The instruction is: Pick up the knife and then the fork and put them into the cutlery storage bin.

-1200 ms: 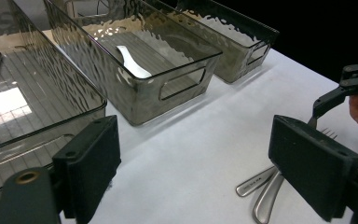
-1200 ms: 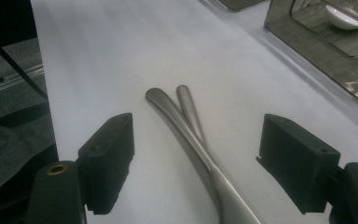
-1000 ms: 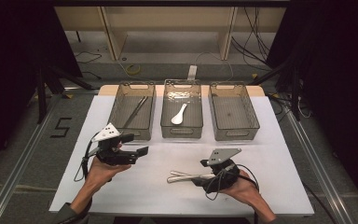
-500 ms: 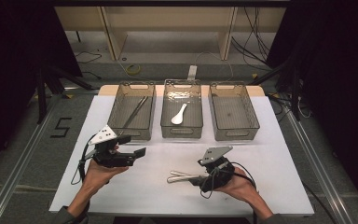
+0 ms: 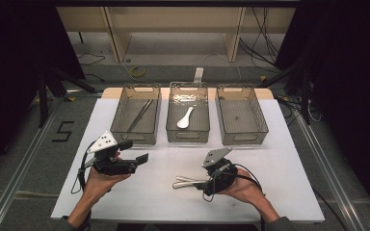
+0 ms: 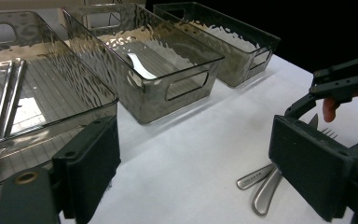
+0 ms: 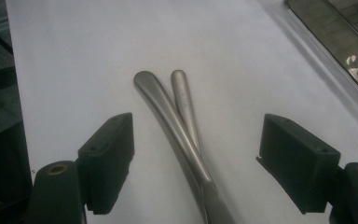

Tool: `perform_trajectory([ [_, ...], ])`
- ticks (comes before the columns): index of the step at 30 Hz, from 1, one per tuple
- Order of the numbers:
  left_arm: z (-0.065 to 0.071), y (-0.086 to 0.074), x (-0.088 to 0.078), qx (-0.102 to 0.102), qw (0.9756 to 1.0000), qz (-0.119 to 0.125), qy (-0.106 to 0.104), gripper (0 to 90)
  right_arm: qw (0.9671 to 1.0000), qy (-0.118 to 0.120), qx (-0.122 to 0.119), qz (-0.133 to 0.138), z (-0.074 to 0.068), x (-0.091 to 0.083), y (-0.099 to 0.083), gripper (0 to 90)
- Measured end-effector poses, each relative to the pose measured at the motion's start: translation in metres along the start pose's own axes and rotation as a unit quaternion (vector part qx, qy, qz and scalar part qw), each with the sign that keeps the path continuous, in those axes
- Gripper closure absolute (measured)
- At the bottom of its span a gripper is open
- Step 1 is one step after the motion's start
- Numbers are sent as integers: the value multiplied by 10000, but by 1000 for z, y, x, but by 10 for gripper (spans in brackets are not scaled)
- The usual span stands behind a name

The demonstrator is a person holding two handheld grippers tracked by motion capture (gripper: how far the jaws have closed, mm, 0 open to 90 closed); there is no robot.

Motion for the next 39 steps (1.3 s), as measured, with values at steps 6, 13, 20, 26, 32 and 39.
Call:
perform_trajectory([
  [6, 2, -2, -1, 23, 10000, -7, -28, 158, 9995, -25, -150, -294, -2, 7, 1, 329],
  [13, 5, -3, 2, 107, 9999, -62, -47, 157, 9973, 9, -349, -642, -2, 18, 0, 419],
  [20, 7, -3, 3, 158, 9998, -84, -81, 158, 9939, -9, -434, -1009, -1, 27, 0, 494],
  [26, 7, -3, 3, 159, 9998, -95, -97, 158, 9913, -34, -530, -1203, 0, 31, 0, 541],
  [32, 7, -3, 3, 156, 9998, -102, -96, 158, 9894, -27, -605, -1323, 4, 34, -3, 579],
  [39, 7, -3, 4, 198, 9997, -128, -73, 158, 9887, 90, -456, -1428, 6, 36, -3, 622],
])
Point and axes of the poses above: each handheld gripper's, and its own axes: x roughly forward along the jaws, y roughly out of its top, z roughly to its right, the point moved 3 cm from there along x, roughly forward along the jaws, and after that the axes turned 5 degrees about y, right-handed, at the moved point
